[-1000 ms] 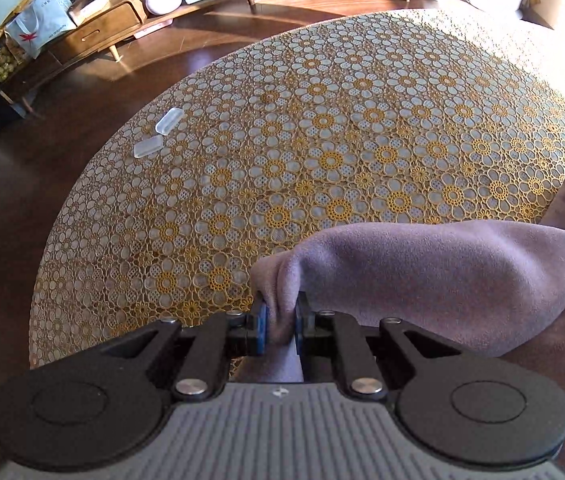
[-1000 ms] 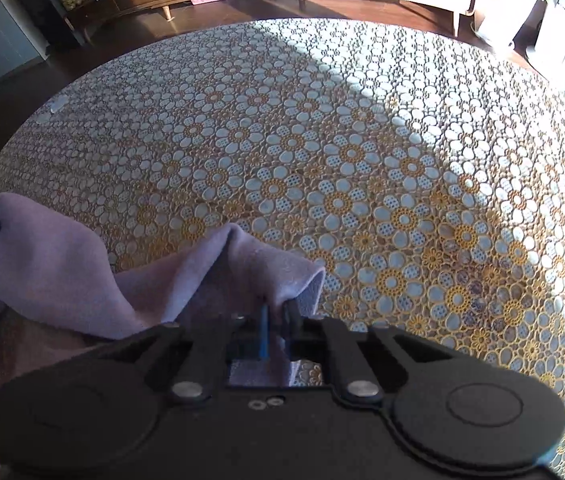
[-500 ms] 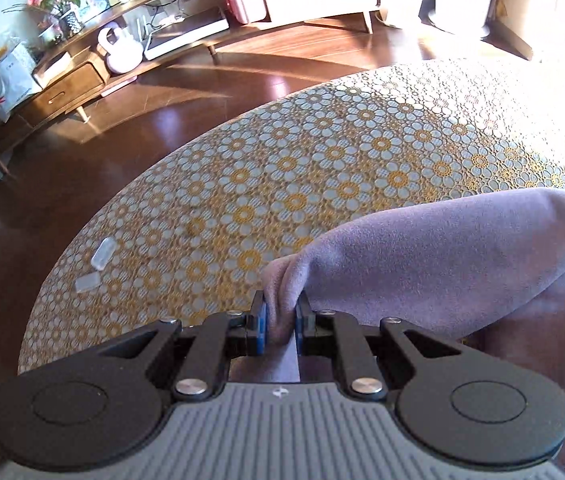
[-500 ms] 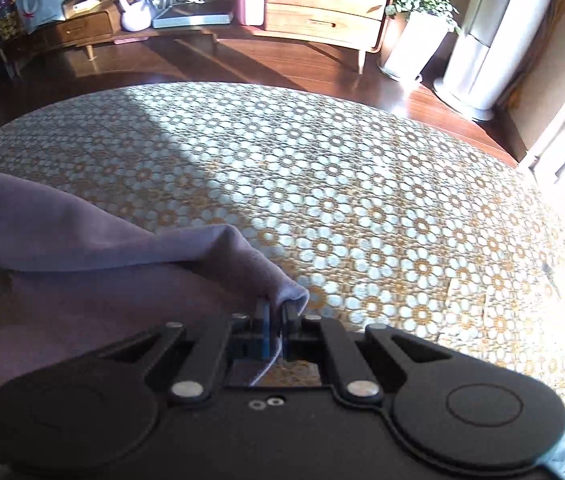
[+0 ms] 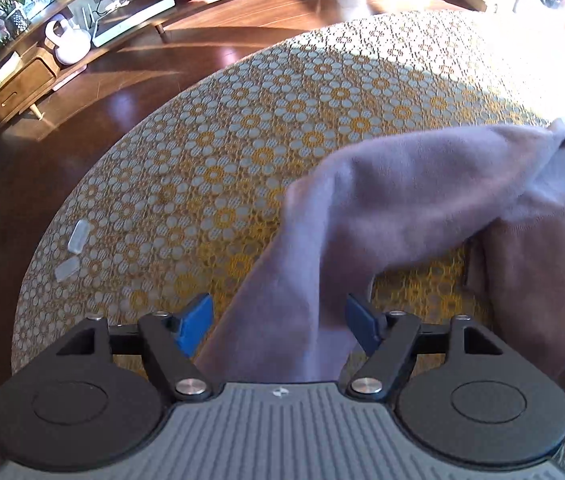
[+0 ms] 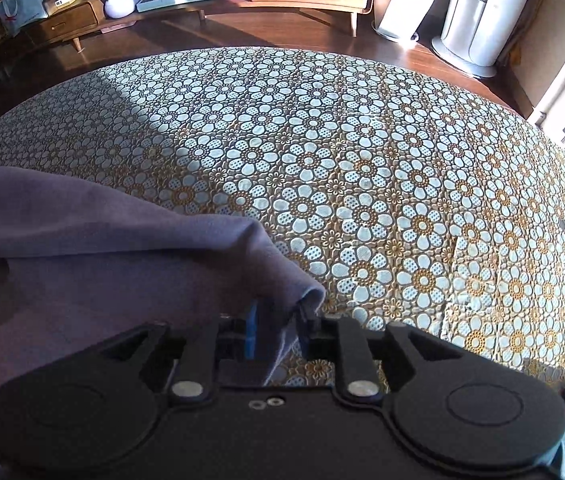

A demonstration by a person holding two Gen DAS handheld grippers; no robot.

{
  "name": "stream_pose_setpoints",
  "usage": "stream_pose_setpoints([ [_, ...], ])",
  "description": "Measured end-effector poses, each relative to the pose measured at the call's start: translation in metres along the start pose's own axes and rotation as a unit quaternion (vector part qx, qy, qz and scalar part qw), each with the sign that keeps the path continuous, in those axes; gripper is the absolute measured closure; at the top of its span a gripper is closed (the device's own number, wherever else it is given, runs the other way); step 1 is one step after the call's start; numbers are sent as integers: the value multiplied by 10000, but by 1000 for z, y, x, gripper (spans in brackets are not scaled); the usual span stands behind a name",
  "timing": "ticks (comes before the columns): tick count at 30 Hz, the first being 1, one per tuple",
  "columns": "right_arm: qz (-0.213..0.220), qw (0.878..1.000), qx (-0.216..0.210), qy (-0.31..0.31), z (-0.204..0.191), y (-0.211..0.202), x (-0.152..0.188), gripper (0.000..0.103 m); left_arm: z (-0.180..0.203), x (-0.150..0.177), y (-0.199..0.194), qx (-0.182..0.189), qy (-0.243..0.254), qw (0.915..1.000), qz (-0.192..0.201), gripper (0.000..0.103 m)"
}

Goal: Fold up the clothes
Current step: 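Lay the sweatshirt on the table, open right gripper while left gripper keeps holding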

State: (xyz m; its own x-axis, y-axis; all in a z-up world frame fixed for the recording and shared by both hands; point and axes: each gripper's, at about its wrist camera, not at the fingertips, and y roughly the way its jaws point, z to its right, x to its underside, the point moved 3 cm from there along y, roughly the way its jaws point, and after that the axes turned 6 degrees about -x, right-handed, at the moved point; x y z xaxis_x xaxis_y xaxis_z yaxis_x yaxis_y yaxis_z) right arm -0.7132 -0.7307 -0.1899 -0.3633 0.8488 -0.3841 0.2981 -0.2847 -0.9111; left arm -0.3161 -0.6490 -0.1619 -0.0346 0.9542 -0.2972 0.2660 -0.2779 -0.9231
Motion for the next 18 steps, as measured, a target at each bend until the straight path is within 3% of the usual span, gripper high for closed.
stream_pose_setpoints([
  [7,-143,9997,-146,136,-2,-6,11,0,-5,89,-3,-34,-108,9980,-616,30],
  [14,-289,9993,-97,218,-17,3,21,0,-12,107,9,-578,-149,9969,-510,30],
  [16,-267,9994,-36,227,-20,4,23,0,-17,105,14,-485,-328,9970,-506,35],
  [18,-249,9994,16,245,-22,5,23,0,-21,105,17,-448,-488,9966,-495,65],
])
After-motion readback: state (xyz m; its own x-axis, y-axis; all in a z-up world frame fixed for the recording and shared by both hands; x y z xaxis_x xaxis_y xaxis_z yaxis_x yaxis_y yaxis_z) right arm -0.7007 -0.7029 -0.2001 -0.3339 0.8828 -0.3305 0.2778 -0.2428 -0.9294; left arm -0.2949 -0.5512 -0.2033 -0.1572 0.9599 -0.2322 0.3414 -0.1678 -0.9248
